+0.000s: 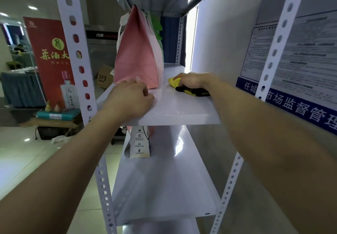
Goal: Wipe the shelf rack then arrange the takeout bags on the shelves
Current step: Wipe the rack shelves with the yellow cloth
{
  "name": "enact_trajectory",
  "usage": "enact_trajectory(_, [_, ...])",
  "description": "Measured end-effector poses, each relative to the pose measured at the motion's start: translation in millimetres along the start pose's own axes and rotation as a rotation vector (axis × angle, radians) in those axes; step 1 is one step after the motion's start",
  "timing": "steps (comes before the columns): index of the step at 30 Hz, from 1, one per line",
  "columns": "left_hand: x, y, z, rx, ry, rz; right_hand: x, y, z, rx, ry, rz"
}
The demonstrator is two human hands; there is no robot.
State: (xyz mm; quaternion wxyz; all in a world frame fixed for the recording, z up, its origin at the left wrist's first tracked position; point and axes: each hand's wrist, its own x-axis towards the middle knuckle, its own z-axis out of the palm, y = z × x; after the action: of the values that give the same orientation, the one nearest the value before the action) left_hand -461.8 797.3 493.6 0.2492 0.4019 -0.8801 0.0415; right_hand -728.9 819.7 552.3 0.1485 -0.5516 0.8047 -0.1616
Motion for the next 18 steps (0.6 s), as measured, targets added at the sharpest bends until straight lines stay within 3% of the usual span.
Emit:
enact_trajectory(10, [-1.5, 1.7, -4.4, -0.009, 0.008, -0.023, -43.0, 30.1, -15.5, 0.066, -0.029, 0.075])
enact_trajectory(18, [0.5, 7.3, -5.1, -0.022, 0.034, -0.071, -106.8, 38.0, 1.5, 0.046, 0.089, 0.036])
